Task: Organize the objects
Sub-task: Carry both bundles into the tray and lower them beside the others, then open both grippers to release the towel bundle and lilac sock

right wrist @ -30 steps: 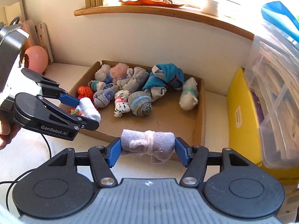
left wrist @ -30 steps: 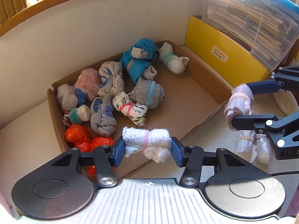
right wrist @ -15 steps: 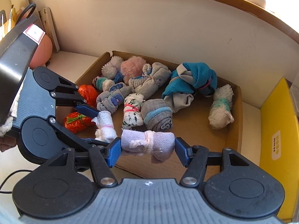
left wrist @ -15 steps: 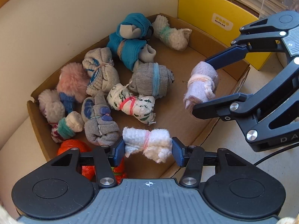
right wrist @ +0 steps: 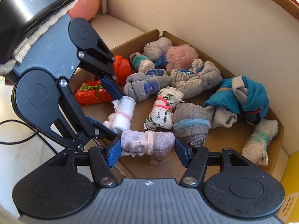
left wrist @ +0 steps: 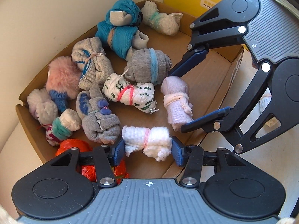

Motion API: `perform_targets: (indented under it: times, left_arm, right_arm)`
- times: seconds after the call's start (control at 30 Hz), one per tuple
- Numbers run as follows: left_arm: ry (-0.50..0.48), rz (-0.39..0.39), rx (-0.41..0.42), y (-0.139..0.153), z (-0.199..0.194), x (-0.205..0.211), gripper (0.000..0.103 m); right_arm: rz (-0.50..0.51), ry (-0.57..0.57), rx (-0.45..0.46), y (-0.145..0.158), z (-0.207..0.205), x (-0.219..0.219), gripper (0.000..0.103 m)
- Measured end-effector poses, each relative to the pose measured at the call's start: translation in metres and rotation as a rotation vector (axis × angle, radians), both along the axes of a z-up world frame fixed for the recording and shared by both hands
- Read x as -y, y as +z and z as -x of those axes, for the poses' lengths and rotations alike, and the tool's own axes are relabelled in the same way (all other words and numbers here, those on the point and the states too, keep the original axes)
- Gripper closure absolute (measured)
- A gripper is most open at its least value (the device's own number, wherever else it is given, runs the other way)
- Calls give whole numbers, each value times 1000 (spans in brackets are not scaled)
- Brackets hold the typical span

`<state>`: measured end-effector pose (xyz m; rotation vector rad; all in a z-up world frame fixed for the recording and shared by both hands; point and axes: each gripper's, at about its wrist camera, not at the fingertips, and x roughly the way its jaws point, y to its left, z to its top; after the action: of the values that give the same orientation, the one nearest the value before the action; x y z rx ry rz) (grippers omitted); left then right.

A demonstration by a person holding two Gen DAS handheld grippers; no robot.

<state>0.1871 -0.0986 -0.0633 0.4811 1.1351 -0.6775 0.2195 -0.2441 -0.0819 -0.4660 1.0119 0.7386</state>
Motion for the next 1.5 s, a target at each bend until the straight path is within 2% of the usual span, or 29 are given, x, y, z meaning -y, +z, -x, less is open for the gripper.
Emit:
perform_targets:
  times: [0.13,0.43,0.97,1.07,1.1,1.3,1.5]
  left_arm:
    - [-35,-12,-37,-1,-5,-2,44]
    - [-52,-21,-61,-5,1,-4,43]
    - [-40,-11,-76,-6,72,-10,42]
    - [-29,-13,-79,-6,81,-12,38]
    - [-22,-13,-79,-5,83,-13,35]
    - [16,22,-55,13,93,-25,25]
    - [55,46,-34,31,104,-38,23]
  right_arm:
    - [-10,50,-47,-5,-8,-4,45]
    - [7,85,-51,-5,1,-11,43]
    - [18,122,-79,-5,68,-33,42]
    - [26,120,-62,-4,78,-38,39]
    - [33,121,-50,-3,81,-39,34]
    - [22,98,-22,9,89,-41,31]
    - [17,70,8,23,102,-42,30]
